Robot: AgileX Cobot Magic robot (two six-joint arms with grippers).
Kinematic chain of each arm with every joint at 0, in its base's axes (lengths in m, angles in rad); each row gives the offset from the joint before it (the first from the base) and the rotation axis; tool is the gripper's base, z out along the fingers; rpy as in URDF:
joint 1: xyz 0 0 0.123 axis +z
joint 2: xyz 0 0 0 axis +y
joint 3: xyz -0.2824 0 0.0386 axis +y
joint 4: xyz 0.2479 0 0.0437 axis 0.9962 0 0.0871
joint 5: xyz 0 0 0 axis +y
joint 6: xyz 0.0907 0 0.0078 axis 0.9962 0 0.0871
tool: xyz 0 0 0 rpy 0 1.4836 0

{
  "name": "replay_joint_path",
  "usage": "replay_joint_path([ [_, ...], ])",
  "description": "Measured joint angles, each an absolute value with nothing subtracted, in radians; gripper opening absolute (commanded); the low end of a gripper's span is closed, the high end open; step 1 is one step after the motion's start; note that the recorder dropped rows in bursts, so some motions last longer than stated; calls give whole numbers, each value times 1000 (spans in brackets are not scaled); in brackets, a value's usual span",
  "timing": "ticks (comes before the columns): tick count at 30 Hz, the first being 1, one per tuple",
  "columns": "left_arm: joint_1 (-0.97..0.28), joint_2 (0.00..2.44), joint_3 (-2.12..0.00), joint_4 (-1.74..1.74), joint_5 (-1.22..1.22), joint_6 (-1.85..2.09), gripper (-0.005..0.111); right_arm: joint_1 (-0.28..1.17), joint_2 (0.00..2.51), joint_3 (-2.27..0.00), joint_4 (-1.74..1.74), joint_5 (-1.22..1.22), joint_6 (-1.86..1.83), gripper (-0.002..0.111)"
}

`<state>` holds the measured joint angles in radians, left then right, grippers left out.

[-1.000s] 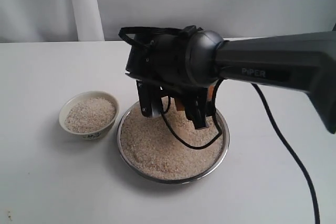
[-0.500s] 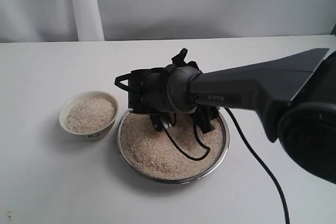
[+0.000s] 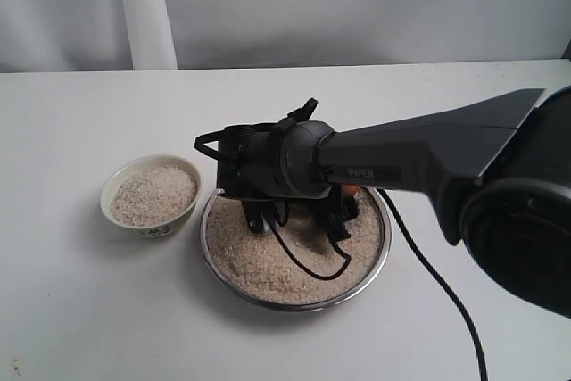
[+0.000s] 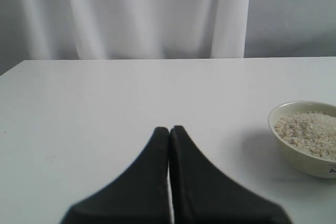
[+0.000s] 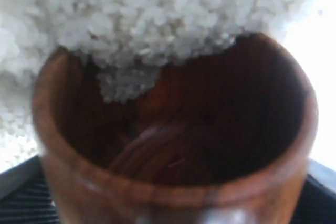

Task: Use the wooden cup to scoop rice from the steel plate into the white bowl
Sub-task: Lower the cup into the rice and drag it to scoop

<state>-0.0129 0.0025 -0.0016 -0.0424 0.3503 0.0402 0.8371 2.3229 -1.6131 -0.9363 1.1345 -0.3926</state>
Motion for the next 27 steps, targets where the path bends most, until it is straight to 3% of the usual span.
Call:
replay_joint_path([
  [27, -13, 3, -2, -42, 350, 40, 0, 837, 2311, -1623, -739, 1087, -393, 0],
])
